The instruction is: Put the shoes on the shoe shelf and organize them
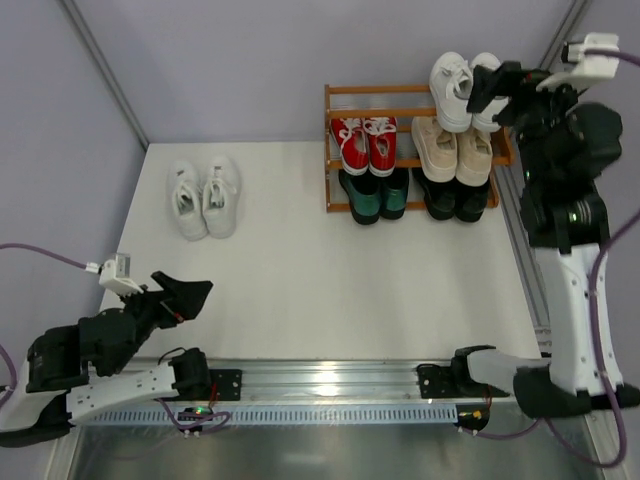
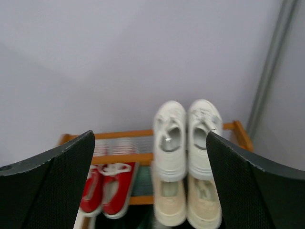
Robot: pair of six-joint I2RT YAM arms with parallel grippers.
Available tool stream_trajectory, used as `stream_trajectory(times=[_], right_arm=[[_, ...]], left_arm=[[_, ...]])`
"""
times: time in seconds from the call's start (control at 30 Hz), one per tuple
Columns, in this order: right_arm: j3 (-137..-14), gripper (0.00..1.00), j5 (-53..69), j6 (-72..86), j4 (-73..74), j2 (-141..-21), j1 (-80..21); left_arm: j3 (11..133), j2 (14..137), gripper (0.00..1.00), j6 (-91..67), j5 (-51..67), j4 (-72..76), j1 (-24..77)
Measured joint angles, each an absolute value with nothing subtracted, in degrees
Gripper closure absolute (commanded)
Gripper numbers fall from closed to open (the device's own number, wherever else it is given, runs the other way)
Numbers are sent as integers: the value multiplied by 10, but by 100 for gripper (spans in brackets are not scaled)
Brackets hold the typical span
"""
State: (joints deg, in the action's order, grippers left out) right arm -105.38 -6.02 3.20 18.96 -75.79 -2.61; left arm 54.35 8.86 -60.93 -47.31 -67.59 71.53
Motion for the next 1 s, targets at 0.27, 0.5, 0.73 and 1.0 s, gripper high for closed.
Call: stream_trajectory(times=[0.27, 0.5, 0.73, 1.0], right_arm=[[-767, 0, -75, 79, 110, -419, -204], [-544, 0, -14, 154, 205, -347, -316], [-462, 0, 10, 183, 299, -242, -353], [-425, 0, 43, 200, 316, -164, -353]], left_arm=[[643, 365, 0, -610, -532, -698, 715], [681, 477, 0, -532, -551, -643, 647], [644, 565, 0, -452, -386, -524, 432], [670, 722, 0, -312, -237, -435, 236]])
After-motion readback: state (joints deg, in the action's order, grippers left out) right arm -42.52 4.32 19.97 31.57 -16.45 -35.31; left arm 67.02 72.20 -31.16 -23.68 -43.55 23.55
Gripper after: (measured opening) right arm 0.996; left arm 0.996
